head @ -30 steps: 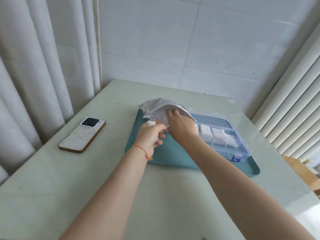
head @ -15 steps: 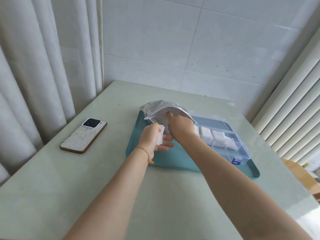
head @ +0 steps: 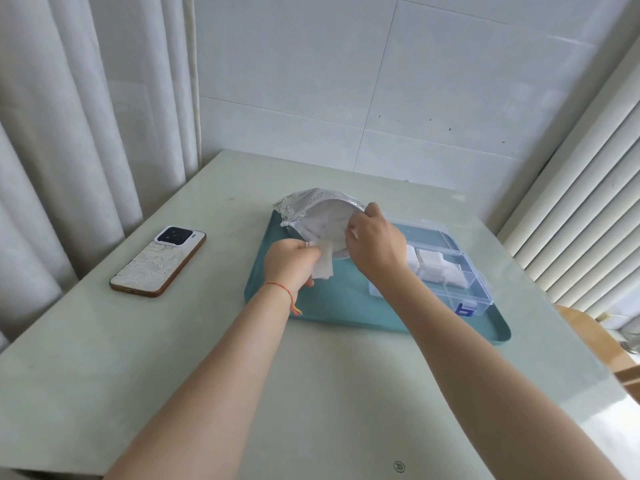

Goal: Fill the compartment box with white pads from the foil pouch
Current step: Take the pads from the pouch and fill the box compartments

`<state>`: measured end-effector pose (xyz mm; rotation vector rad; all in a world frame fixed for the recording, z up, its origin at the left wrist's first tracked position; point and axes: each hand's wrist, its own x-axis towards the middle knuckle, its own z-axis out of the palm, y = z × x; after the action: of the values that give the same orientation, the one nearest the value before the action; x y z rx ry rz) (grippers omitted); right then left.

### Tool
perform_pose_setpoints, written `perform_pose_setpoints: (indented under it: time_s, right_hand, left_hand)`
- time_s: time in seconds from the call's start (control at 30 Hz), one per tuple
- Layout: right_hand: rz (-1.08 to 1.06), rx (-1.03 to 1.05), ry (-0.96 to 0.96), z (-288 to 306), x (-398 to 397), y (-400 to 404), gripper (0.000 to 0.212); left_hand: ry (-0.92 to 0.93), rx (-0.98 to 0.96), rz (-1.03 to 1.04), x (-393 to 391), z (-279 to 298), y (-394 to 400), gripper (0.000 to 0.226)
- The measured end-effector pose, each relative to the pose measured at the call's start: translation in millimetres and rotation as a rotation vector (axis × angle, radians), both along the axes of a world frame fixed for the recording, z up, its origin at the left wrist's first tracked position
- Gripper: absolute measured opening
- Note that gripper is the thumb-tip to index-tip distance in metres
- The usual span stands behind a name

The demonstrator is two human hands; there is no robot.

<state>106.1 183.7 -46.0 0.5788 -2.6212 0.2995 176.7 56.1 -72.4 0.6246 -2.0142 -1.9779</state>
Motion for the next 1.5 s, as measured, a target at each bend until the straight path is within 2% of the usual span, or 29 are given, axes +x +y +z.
perform_pose_setpoints:
  time_s: [0.13, 0.27, 0.37, 0.57, 0.73, 0.87, 1.03, 1.13, 1.37, 1.5]
  right_hand:
    - [0.026, -0.383, -0.118, 11, 15, 16, 0.011]
    - [0.086, -0.907, -0.489, 20, 25, 37, 0.008]
    - [0.186, -1.111, -0.723, 16, 34, 46, 0.012]
    - [0.188, -1.112, -0.77, 6, 45, 47, 0.021]
    - [0.136, -1.035, -0.69, 1, 51, 43, 0.016]
    - [0.077, -0.95, -0.582, -1, 52, 41, 0.014]
    - [0.022, -0.936, -0.477, -4, 49, 42, 0.015]
    - [0.011, -0.988, -0.494, -6, 47, 45, 0.016]
    - [-0.005, -0.962, -0.529, -7, 48, 44, 0.016]
    - [-0.004, -1.051, -0.547, -6, 50, 46, 0.016]
  left_hand:
    - [0.001, 0.063, -0.047, -7, -6, 2, 0.012]
    - [0.015, 0.139, -0.115, -3, -4, 8, 0.013]
    - [0.042, 0.259, -0.194, 1, 0, 13, 0.015]
    - [0.087, 0.366, -0.331, 6, 8, 19, 0.029]
    - [0.097, 0.449, -0.38, 7, 12, 20, 0.027]
    - [0.136, 0.372, -0.391, 9, 10, 21, 0.022]
    - [0.13, 0.34, -0.353, 9, 9, 23, 0.026]
    - [0.13, 0.354, -0.365, 10, 10, 23, 0.025]
    - [0.12, 0.33, -0.403, 11, 9, 24, 0.022]
    - [0.097, 0.317, -0.331, 10, 7, 24, 0.023]
